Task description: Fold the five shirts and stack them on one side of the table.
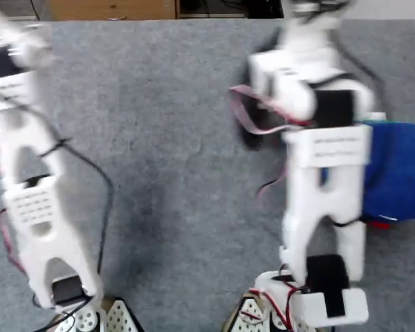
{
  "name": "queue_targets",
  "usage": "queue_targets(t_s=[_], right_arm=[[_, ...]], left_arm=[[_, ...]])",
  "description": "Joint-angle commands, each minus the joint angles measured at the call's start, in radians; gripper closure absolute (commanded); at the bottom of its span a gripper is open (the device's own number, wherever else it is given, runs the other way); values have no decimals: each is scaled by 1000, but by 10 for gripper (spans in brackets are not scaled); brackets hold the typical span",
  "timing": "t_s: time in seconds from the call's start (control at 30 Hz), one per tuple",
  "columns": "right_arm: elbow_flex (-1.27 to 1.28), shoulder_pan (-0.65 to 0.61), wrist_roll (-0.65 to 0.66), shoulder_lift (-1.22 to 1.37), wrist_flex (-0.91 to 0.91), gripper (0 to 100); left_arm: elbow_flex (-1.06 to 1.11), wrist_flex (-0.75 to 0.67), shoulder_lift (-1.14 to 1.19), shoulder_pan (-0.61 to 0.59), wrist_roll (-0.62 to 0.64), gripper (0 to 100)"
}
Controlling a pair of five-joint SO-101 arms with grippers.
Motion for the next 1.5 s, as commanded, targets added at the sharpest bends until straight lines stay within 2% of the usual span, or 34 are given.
queue_targets(t_s=[0.0, 0.13, 0.27, 0.43, 0.57, 0.77, 0.87, 1.07, 1.23, 1.33, 1.47], right_arm=[[-65, -243, -84, 30, -121, 996], [-56, -326, -155, 120, -206, 996], [35, -311, -198, 277, -207, 996], [200, -236, -189, 512, -287, 996], [220, -168, -149, 639, -313, 996], [222, -84, -81, 664, -258, 996], [226, -41, -75, 664, -249, 996], [229, 12, -80, 668, -250, 996], [285, -8, -81, 684, -339, 996], [308, -18, -75, 685, -370, 996], [308, -16, -75, 685, -371, 996]], left_arm=[[-49, 11, -16, -241, -17, 928], [-43, 29, -13, -411, -18, 928], [-43, 40, 28, -440, -46, 928], [3, 57, 147, -310, -89, 929], [84, 57, 203, -169, -92, 929], [118, 55, 220, 44, -72, 927], [149, 55, 220, 121, -60, 890], [348, 57, 185, 158, -46, 862], [361, 57, 5, 166, 0, 861], [381, 55, -82, 204, 11, 857], [466, 3, -56, 279, 14, 857]])
